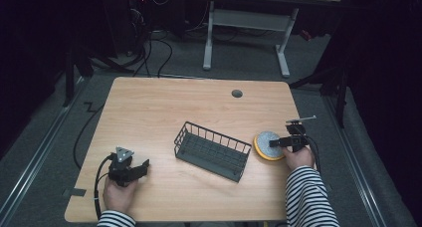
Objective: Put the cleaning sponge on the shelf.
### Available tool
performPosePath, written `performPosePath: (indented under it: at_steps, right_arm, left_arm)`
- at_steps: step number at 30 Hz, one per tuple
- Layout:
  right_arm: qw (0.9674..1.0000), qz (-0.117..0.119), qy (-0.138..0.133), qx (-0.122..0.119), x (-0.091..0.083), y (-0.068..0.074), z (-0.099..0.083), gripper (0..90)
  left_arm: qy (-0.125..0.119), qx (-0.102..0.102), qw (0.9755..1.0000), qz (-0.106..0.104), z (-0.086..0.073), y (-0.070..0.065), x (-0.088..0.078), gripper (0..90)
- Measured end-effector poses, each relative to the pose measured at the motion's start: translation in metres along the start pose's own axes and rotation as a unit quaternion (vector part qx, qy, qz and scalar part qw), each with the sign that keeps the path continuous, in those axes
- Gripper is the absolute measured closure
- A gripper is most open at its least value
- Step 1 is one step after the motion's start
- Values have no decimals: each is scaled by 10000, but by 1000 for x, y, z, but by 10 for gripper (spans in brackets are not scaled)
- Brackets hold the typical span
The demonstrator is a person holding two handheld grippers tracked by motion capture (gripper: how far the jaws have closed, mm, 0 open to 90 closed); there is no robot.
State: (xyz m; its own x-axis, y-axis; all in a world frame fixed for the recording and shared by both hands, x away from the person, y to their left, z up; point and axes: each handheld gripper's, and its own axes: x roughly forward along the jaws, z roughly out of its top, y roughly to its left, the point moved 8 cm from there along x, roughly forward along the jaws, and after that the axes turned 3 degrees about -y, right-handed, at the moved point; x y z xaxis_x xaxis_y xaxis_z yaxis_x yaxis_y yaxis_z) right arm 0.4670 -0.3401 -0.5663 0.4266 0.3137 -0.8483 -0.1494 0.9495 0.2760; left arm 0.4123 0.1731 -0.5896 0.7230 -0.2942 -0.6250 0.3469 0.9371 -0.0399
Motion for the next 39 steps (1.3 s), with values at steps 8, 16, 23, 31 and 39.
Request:
performPosePath:
  at_steps: [8,16,23,31,39]
  right_arm:
    - [9997,-20,-133,-179,-5,4,1,728]
    - [9984,-9,-421,-374,-17,13,6,746]
    - [9969,-7,-628,-472,-33,15,7,745]
    - [9940,108,-900,-620,-51,22,7,741]
    - [9899,149,-1149,-821,-70,32,9,739]
  left_arm:
    - [2,-5,10000,-12,0,0,0,289]
    - [3,-13,10000,-26,0,0,0,288]
    - [-2,-23,10000,-33,0,0,0,288]
    - [2,-6,10000,-16,0,0,0,288]
    - [2,-16,10000,-31,0,0,0,288]
